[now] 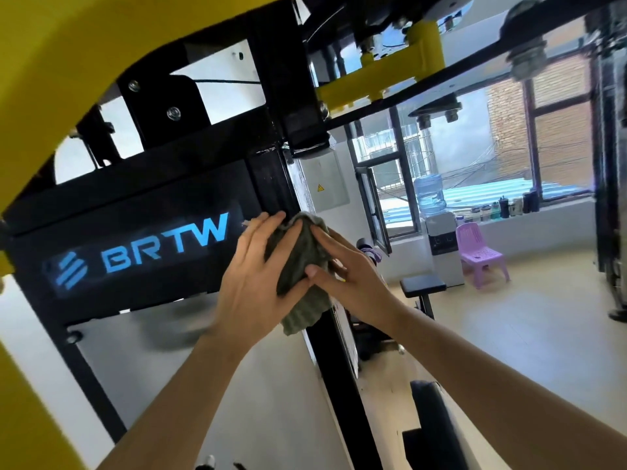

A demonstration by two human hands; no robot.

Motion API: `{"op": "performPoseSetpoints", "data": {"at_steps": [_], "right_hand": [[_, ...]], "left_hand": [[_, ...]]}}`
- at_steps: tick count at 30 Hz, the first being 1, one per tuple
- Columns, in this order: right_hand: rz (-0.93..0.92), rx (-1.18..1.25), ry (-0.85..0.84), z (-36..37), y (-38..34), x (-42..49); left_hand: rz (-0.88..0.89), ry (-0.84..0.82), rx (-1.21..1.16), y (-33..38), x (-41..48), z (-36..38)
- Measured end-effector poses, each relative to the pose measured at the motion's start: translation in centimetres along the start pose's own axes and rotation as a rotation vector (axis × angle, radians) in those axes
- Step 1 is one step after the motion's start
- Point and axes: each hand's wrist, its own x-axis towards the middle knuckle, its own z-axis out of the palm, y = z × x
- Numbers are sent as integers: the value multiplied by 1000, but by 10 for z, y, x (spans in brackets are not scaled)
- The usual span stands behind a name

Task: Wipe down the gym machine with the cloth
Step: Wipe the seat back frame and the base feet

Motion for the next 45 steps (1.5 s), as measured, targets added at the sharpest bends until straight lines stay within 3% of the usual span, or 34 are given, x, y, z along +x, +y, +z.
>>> {"op": "performPoseSetpoints", "data": {"at_steps": [8,15,23,35,45], "right_hand": [[84,19,36,-10,-15,40],[85,78,18,-12,-17,59],[216,264,44,-1,17,7],[410,158,30,8,47,-108],[688,180,4,26,76,-196]], "left_hand": [[23,70,214,-1,43,-10],[32,119,194,-6,54,-6],[56,30,151,-3,8,17],[67,-7,193,38,-97,61],[22,-45,108,77,-197,105]]}}
